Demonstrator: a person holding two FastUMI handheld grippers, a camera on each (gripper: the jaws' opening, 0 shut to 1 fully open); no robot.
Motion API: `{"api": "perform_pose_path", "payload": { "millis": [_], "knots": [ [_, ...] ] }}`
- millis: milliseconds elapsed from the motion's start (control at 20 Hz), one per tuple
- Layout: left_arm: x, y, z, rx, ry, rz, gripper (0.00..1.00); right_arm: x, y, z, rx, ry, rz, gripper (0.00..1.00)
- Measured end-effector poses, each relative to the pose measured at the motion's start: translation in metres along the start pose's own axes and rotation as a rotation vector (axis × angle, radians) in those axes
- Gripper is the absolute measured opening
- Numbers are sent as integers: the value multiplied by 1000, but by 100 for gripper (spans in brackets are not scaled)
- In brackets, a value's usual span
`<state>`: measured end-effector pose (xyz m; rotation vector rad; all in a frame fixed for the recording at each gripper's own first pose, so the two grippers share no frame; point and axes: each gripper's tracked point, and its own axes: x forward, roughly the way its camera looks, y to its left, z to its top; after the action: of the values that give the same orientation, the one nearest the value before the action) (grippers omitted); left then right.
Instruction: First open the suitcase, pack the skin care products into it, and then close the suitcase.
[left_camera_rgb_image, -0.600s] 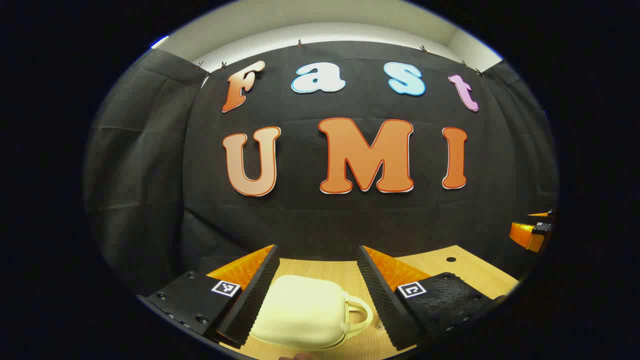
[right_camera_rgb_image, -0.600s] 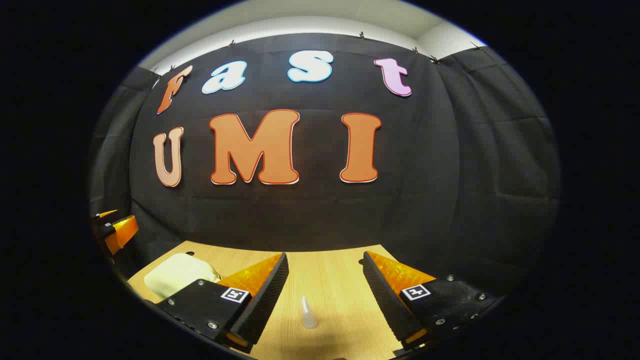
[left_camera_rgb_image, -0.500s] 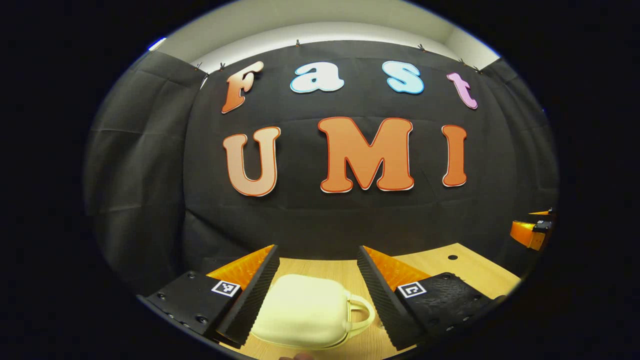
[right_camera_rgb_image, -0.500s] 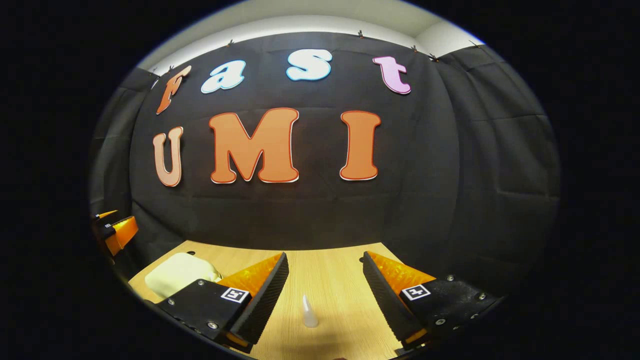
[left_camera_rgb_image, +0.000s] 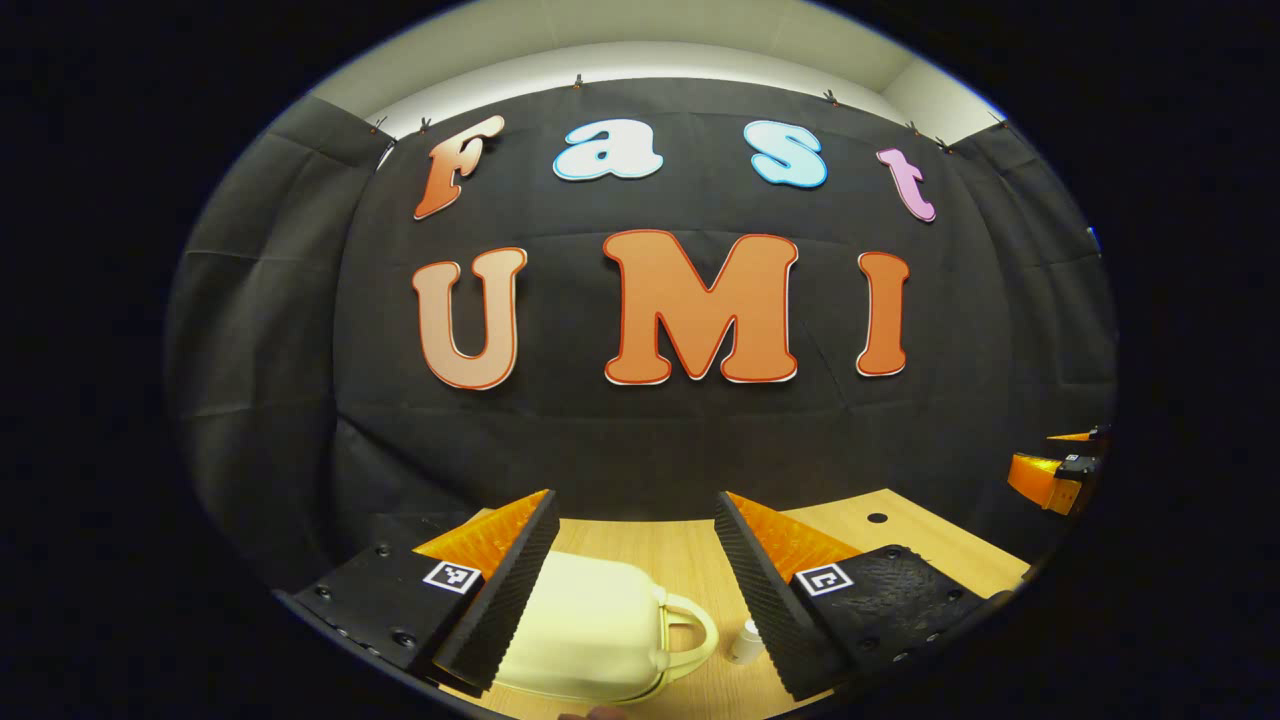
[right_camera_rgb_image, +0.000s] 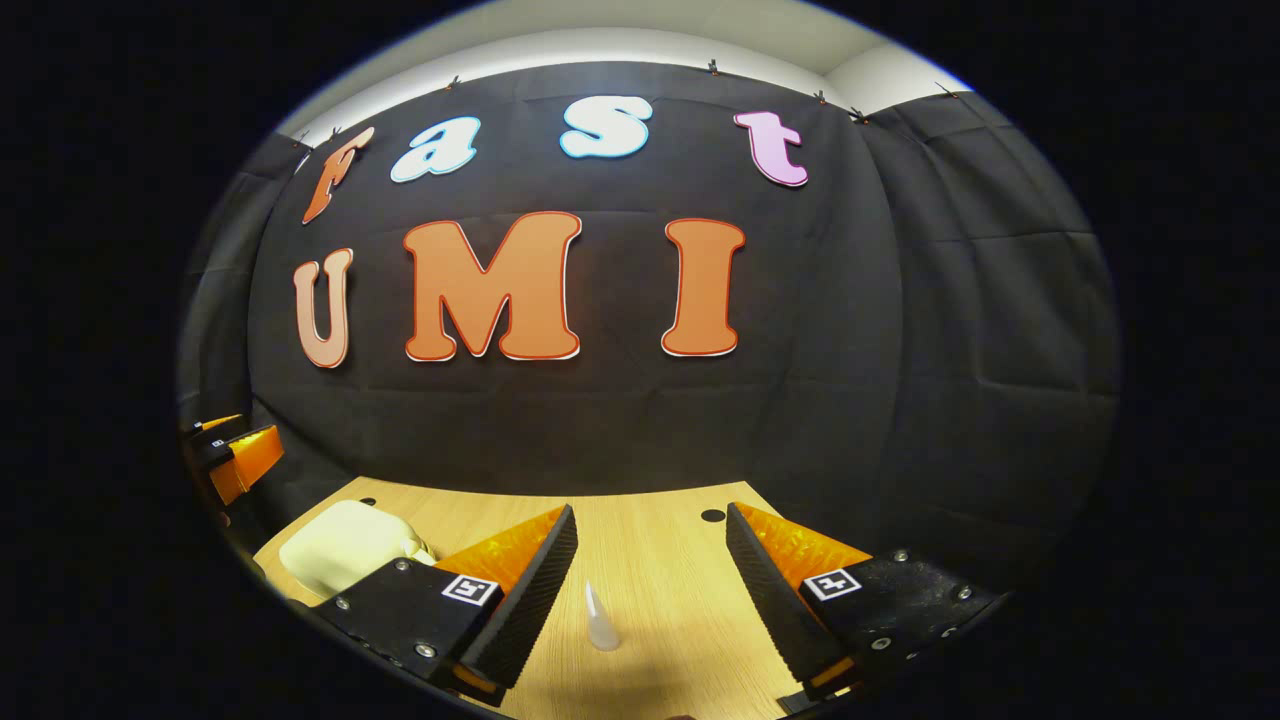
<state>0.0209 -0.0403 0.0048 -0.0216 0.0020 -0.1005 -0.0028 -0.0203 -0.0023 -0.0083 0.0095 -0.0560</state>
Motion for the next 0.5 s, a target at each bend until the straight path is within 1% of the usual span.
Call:
{"api": "perform_pose_path", "payload": {
  "millis": [100, 150, 250, 300, 350, 500],
  "knots": [
    [5, -4, 5, 4, -19, -4, 98, 6, -2, 2, 0, -5, -9, 95],
    [8, -4, 3, 12, -18, 0, 96, 8, -1, 1, 2, 4, -8, 95],
    [9, -6, 2, 18, -18, -4, 99, 11, 1, -1, 6, 11, 2, 95],
    [9, -6, 0, 25, -16, -6, 96, 13, 0, -2, 2, 12, -2, 95],
    [9, -2, -3, 38, -15, 0, 98, 14, 2, -4, 0, 17, -2, 95],
    [9, 5, -7, 101, -17, 21, 98, 16, 8, -15, -4, 46, 10, 95]
  ]
}}
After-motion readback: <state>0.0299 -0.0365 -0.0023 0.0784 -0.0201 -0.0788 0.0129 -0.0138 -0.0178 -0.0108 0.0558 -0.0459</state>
